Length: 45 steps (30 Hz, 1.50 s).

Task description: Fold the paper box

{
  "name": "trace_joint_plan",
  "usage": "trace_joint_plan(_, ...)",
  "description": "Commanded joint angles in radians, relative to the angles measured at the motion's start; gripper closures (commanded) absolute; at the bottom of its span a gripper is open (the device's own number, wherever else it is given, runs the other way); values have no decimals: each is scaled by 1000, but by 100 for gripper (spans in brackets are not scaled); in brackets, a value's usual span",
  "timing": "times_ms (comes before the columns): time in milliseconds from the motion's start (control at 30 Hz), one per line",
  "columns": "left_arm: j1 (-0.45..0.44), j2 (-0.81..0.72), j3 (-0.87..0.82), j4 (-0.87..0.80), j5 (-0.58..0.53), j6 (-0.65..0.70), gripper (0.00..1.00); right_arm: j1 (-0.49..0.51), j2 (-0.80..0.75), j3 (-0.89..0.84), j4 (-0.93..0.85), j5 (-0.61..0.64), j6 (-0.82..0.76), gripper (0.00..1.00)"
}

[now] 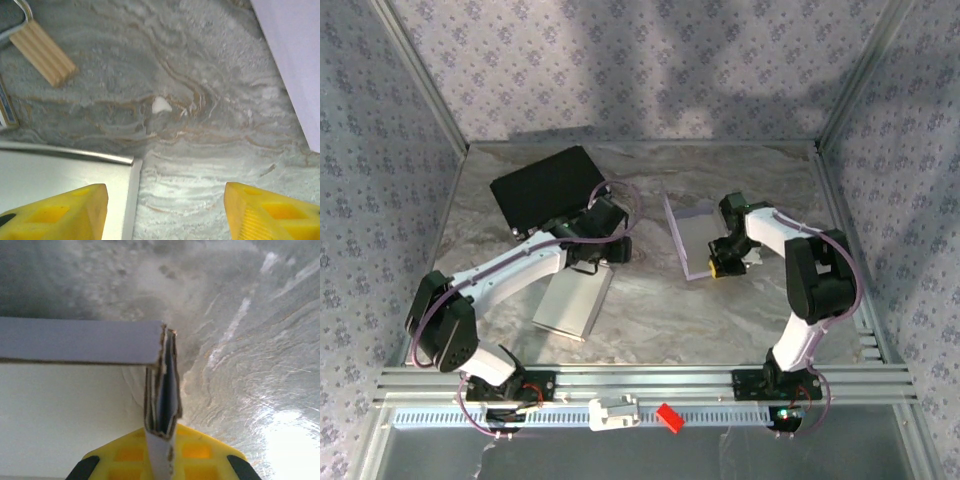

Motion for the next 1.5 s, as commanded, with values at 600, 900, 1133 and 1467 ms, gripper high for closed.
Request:
trace_joint_plan(600,24,40,19,159,197,-6,49,-9,-175,53,-75,54,8,46)
trace_joint_plan(900,28,-50,-5,169,120,-21,49,82,-318,377,-79,216,-735,39)
trace_joint_plan(1133,31,-180,-72,140,42,-54,49,305,-149,631,-246,191,-1043,39)
trace_joint_plan(1467,30,-403,-222,85,8,-148,48,338,24,741,-283,189,-1089,44)
